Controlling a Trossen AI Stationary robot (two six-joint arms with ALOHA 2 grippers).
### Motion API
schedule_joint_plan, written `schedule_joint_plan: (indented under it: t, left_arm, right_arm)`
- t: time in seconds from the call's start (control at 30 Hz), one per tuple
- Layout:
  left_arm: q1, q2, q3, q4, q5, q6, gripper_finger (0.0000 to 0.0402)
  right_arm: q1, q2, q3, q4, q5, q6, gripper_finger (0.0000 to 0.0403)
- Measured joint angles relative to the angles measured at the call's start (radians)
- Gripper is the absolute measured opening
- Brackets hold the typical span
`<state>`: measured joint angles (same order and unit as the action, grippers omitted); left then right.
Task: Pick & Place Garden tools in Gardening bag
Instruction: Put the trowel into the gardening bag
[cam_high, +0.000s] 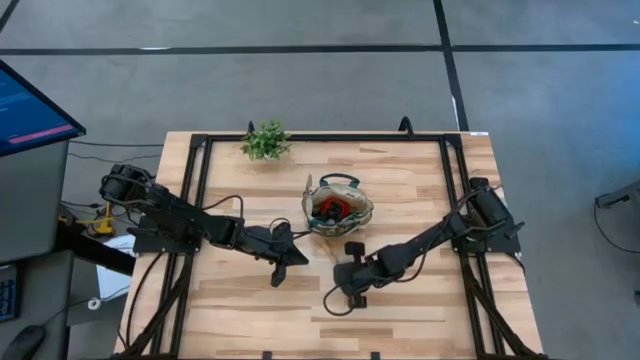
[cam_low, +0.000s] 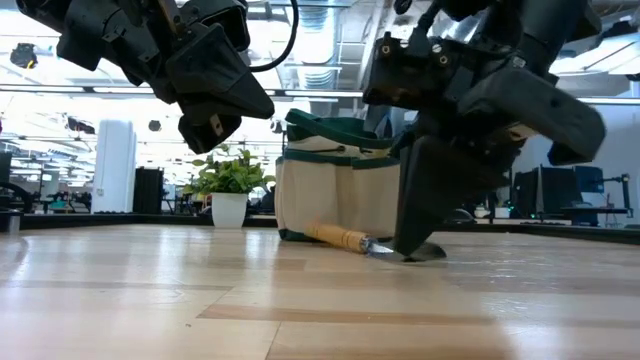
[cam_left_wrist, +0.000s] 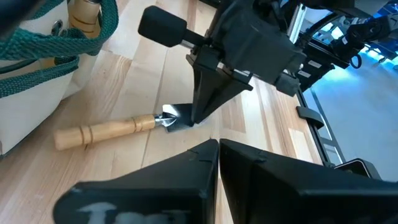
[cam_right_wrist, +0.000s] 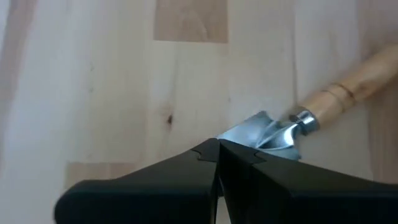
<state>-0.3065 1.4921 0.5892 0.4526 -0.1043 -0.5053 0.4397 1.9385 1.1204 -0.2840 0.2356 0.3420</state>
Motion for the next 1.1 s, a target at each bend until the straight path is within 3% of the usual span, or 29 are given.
schedule_joint_plan:
  t: [0.43, 1.1]
  left_arm:
    - [0.0, 0.0, 0.0, 0.0, 0.0, 0.0, 0.0003]
    - [0.0, 0.0, 0.0, 0.0, -0.017, 0.0, 0.0003]
  right_arm:
    - [-0.004, 0.0, 0.001, -0.065, 0.072, 0.011, 0.0]
    - [0.041, -0.065, 0.001, -0.104, 0.023, -0.001, 0.0]
